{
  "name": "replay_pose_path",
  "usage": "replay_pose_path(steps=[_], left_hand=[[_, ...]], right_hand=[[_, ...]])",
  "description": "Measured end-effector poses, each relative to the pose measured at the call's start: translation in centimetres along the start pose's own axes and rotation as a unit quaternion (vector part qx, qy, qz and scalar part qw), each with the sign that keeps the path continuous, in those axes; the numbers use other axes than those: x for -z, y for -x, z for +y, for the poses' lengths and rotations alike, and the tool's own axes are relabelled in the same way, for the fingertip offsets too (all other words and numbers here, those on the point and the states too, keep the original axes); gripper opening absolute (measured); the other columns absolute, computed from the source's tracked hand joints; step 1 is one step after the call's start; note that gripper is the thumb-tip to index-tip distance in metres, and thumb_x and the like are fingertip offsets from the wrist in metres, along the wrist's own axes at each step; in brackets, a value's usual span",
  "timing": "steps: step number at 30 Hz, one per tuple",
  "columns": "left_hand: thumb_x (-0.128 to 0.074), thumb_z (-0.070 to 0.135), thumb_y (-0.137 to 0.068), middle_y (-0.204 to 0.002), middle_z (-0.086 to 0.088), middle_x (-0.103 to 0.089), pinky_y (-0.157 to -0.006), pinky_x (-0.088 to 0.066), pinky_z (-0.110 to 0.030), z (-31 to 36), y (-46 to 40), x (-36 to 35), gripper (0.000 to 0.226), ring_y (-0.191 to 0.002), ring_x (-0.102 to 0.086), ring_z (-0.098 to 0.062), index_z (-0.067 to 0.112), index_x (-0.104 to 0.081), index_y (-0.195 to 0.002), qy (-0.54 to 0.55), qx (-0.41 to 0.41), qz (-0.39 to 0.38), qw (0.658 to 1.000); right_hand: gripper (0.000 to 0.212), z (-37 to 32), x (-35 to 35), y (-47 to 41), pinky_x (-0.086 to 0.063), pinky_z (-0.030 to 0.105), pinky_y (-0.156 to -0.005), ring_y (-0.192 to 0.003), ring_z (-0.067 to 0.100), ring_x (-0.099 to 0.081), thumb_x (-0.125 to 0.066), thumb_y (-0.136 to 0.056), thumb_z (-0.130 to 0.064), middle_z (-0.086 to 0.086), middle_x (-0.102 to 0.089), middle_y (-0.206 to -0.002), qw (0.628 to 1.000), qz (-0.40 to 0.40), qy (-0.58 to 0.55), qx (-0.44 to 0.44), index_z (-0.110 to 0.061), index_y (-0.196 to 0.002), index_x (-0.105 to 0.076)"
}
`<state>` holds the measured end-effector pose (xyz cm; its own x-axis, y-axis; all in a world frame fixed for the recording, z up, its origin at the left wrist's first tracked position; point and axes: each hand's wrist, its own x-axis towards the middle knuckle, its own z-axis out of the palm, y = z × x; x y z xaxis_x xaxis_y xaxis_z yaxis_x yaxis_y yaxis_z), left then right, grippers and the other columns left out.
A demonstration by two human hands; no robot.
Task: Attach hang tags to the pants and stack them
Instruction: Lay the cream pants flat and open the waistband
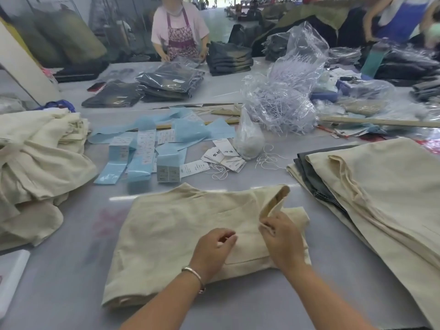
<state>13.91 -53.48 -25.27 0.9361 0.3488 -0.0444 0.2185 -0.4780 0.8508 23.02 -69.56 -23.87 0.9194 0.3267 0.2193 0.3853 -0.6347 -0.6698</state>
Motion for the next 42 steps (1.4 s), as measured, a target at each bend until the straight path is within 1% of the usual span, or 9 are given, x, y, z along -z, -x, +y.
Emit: replay_pose_path(steps=[3,9,13,20,23,28,33,38,42], left_hand=[[-0.062,0.029,-0.094,-0.082,0.006,-0.070,-0.069,-0.057,-0.030,3.0,-1.5,-2.4,0.011,-0.080,-0.066,-0.011,0.025,-0.071,-0.088,0.194,0.070,-0.082,0.975],[-0.059,0.006,-0.089,-0.053,0.003,-0.038,-0.057,-0.030,-0.029,3.6,-4.4,-4.7,0.037,-0.057,-0.034,-0.014,0.017,-0.044,-0.057,0.177,0.123,0.036,0.976],[-0.057,0.012,-0.095,-0.049,0.009,-0.036,-0.055,-0.027,-0.030,2.5,-5.7,-5.2,0.042,-0.053,-0.030,-0.013,0.021,-0.042,-0.057,0.243,0.166,0.080,0.952],[-0.058,0.024,-0.096,-0.045,0.013,-0.039,-0.051,-0.031,-0.028,2.9,-6.9,-5.0,0.041,-0.046,-0.034,-0.010,0.022,-0.049,-0.056,0.205,0.139,0.093,0.964],[-0.061,0.016,-0.092,-0.059,0.003,-0.054,-0.057,-0.042,-0.031,3.5,-7.1,-5.1,0.015,-0.053,-0.047,-0.014,0.021,-0.054,-0.080,0.177,0.122,0.143,0.966],[-0.048,-0.011,-0.079,-0.079,0.006,-0.057,-0.070,-0.044,-0.027,5.0,-7.4,-4.8,0.035,-0.071,-0.056,-0.012,0.020,-0.063,-0.079,-0.060,-0.065,0.107,0.990],[-0.044,0.009,-0.092,-0.134,-0.001,-0.048,-0.094,-0.044,-0.035,5.4,-9.2,-4.4,0.042,-0.114,-0.056,-0.024,0.018,-0.058,-0.131,-0.205,-0.019,-0.014,0.979],[-0.049,0.054,-0.074,-0.160,0.015,-0.010,-0.099,-0.038,-0.027,5.8,-10.4,-4.4,0.086,-0.134,-0.042,-0.011,0.022,-0.026,-0.151,-0.235,0.022,-0.029,0.971],[-0.049,0.018,-0.072,-0.159,0.016,0.021,-0.083,-0.048,-0.028,4.9,-11.3,-3.6,0.099,-0.134,-0.043,-0.018,0.023,0.005,-0.155,-0.255,0.039,-0.083,0.962]], right_hand=[[0.010,-0.6,-0.4,1.7,-0.036,0.013,-0.060,-0.066,0.007,-0.049,-0.068,-0.081,0.001,-0.010,-0.050,-0.074,0.998,-0.007,-0.052,0.047,-0.007,-0.082,-0.073],[0.011,1.0,1.6,2.1,-0.039,0.010,-0.064,-0.070,0.006,-0.055,-0.069,-0.083,-0.003,-0.006,-0.058,-0.075,0.995,0.001,-0.102,0.015,-0.011,-0.086,-0.075],[0.017,3.4,3.2,1.1,-0.041,0.017,-0.058,-0.059,0.007,-0.053,-0.066,-0.083,-0.002,-0.007,-0.058,-0.064,0.974,0.091,-0.158,-0.137,-0.018,-0.089,-0.070],[0.027,7.3,4.5,-0.2,-0.037,0.017,-0.052,-0.053,0.004,-0.046,-0.051,-0.092,-0.007,-0.011,-0.048,-0.056,0.958,0.019,-0.187,-0.218,-0.021,-0.103,-0.070],[0.026,7.9,4.4,-1.1,-0.042,0.031,-0.075,-0.092,0.018,-0.048,-0.051,-0.092,-0.019,-0.003,-0.049,-0.089,0.982,-0.042,0.038,-0.180,-0.022,-0.107,-0.071],[0.022,6.2,3.3,-3.0,-0.024,0.036,-0.080,-0.097,0.023,-0.044,-0.062,-0.083,-0.045,-0.003,-0.048,-0.095,0.963,-0.044,0.264,-0.041,-0.024,-0.082,-0.068],[0.015,6.1,2.8,-4.0,-0.043,0.036,-0.061,-0.074,0.030,-0.054,-0.061,-0.062,0.003,0.001,-0.063,-0.080,0.990,-0.056,0.066,0.109,-0.009,-0.057,-0.054],[0.033,7.3,2.8,-3.6,-0.052,0.031,-0.077,-0.115,0.003,-0.059,-0.067,-0.068,0.007,-0.011,-0.062,-0.129,0.984,-0.109,-0.073,0.122,-0.008,-0.052,-0.042],[0.020,7.3,3.3,-4.1,-0.043,0.025,-0.055,-0.068,-0.011,-0.058,-0.054,-0.064,0.012,-0.022,-0.068,-0.083,0.960,-0.219,-0.164,0.054,-0.002,-0.067,-0.069]])
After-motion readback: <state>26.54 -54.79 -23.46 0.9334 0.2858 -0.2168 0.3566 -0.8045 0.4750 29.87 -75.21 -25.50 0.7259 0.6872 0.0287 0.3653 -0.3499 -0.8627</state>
